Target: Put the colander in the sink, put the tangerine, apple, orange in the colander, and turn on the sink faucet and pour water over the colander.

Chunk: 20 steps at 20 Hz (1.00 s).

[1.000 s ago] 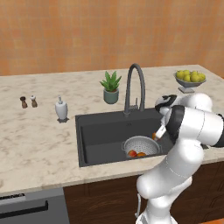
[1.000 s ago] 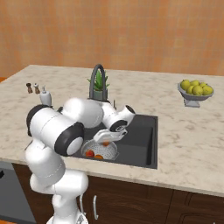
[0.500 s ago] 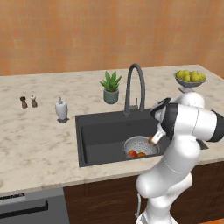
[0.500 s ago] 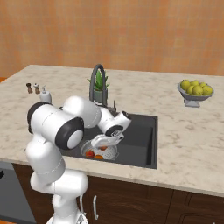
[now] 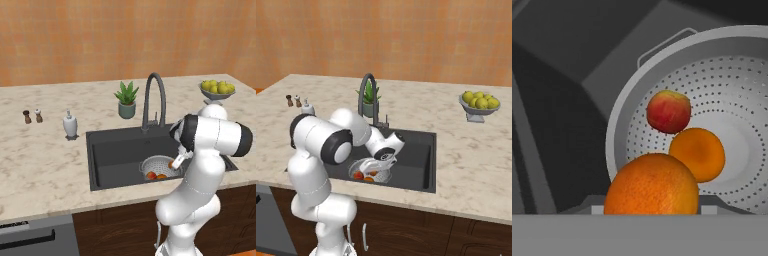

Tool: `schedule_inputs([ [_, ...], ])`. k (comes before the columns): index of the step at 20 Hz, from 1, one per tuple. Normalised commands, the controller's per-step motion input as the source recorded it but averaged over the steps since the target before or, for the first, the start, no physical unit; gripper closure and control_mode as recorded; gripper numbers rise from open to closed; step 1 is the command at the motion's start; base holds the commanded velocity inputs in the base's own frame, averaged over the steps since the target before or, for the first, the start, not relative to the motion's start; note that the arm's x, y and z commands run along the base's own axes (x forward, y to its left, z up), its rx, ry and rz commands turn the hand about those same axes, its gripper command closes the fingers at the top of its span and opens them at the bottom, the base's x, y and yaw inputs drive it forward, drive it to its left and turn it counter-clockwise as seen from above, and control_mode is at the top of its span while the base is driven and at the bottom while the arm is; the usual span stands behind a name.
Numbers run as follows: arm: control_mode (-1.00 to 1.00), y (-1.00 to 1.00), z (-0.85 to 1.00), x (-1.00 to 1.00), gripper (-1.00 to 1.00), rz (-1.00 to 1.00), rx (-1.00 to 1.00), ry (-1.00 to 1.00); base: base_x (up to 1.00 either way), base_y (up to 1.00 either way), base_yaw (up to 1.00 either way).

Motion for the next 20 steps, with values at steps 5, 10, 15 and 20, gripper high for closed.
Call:
schedule_inputs([
  [5, -1.0, 0.0, -0.19, 0.11, 1.0, 0.0, 0.0, 0.0, 0.0, 0.0, 0.0],
  [10, -1.0, 0.0, -0.15, 0.16, 1.0, 0.0, 0.0, 0.0, 0.0, 0.0, 0.0],
  [15, -1.0, 0.0, -0.17, 0.19, 1.0, 0.0, 0.0, 0.0, 0.0, 0.0, 0.0],
  [20, -1.0, 0.0, -0.2, 0.16, 1.0, 0.0, 0.0, 0.0, 0.0, 0.0, 0.0],
])
